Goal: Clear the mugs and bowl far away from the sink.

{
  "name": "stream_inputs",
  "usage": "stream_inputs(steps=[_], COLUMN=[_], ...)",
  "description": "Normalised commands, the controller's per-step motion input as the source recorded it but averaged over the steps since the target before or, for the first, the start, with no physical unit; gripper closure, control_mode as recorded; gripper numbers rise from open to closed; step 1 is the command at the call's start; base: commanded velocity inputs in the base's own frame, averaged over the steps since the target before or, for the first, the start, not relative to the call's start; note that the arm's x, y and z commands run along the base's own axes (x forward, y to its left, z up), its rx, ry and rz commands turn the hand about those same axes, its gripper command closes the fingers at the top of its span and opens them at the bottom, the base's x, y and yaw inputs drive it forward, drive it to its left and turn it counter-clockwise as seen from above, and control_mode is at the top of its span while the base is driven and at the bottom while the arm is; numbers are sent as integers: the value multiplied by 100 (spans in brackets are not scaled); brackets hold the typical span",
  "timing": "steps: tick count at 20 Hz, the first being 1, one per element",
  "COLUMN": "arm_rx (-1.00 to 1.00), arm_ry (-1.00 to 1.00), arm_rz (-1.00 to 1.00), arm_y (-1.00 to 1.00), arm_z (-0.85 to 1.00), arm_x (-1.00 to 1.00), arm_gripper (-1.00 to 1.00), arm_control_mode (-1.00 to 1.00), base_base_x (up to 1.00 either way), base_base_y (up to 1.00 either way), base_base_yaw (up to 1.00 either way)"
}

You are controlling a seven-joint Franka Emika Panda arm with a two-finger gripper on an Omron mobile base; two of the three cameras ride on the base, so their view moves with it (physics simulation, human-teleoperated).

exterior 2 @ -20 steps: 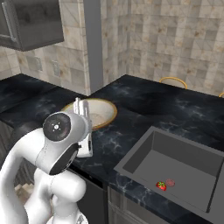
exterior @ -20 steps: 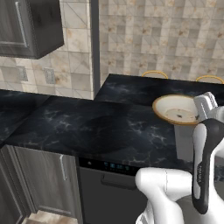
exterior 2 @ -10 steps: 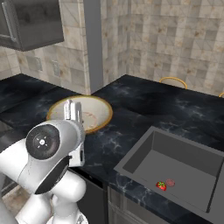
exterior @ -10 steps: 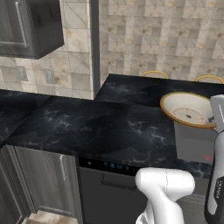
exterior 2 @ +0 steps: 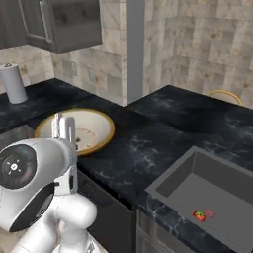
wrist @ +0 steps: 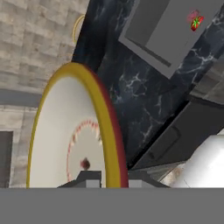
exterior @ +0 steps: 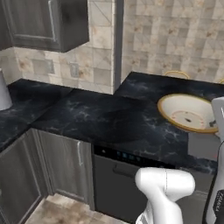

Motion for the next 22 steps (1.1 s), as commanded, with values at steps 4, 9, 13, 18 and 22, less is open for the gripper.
stream_inputs(steps=[4, 9, 13, 18, 22], arm_rx=[0, 0, 0, 0, 0], arm_ry=[0, 0, 0, 0, 0], arm_rz=[0, 0, 0, 0, 0], arm_y=[0, 0, 0, 0, 0], arm_z=[0, 0, 0, 0, 0], arm_x=[0, 0, 0, 0, 0], arm_gripper=[100, 100, 100, 100, 100], arm_control_mode=[100, 100, 100, 100, 100], base_base_x=[-9, 0, 0, 0, 0], base_base_y=[0, 5, 1, 0, 0], base_base_yaw=[100, 100, 100, 100, 100])
